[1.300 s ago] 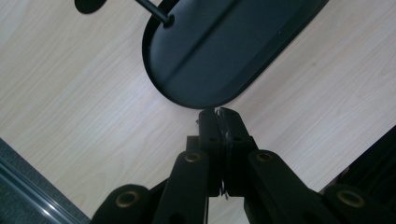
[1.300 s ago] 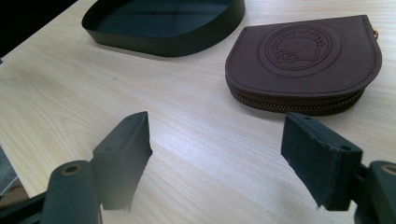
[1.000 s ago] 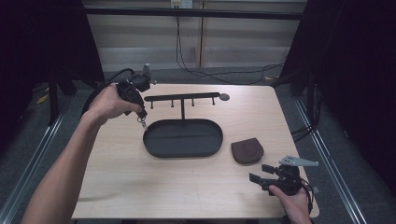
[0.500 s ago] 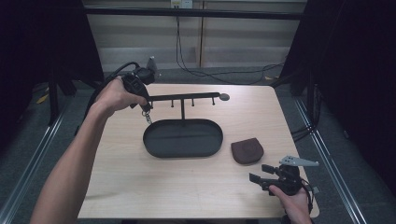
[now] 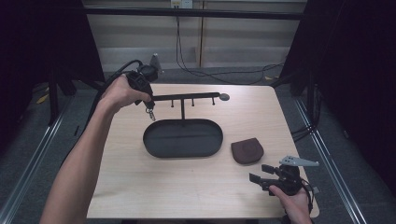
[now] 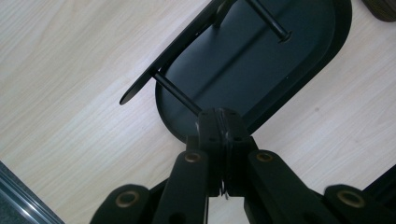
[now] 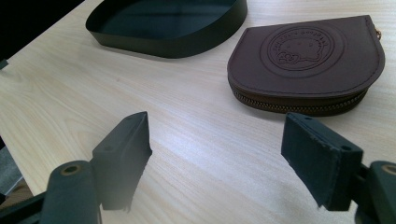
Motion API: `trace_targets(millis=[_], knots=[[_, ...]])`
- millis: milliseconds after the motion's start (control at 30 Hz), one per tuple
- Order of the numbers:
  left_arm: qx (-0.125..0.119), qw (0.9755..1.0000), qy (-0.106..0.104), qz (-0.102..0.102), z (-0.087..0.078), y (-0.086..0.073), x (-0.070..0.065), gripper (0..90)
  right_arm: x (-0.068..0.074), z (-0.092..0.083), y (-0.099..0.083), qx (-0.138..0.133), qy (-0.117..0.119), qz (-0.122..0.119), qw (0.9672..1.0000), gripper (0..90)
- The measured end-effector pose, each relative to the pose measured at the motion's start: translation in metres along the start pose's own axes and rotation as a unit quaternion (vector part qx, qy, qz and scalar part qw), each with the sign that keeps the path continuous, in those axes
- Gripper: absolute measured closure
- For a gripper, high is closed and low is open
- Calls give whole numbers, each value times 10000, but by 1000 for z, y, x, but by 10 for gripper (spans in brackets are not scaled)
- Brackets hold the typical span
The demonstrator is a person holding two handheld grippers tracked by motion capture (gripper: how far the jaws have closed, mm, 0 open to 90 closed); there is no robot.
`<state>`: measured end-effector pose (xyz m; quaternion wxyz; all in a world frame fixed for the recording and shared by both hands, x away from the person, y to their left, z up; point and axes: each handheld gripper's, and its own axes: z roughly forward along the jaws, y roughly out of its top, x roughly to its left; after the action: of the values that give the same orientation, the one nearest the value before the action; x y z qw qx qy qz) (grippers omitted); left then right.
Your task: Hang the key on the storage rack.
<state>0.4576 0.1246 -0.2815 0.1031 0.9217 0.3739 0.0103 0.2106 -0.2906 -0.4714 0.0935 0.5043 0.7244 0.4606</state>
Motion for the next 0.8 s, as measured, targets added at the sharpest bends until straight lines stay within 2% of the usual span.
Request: trace_targets(millis=[67,100,233,433,500,800], knots=[[-7,10000,37,-15,0,1,1,891,0,0,0,-2,2,-5,10000,236],[-6,10000,-20,-5,1,1,2,891,0,0,0,-3,3,-7,10000,236],[-37,10000,-27,-14,1,2,3,889,0,0,0,2,16,-2,10000,235],[38,10000,70,-29,5,4,5,891,0,0,0,0,19,-4,10000,235],[21,10000,12,-30,4,4,6,890,0,0,0,0,16,-13,10000,236],[-7,9999,135,-106,6,5,7,888,0,0,0,-7,25,-9,10000,236]])
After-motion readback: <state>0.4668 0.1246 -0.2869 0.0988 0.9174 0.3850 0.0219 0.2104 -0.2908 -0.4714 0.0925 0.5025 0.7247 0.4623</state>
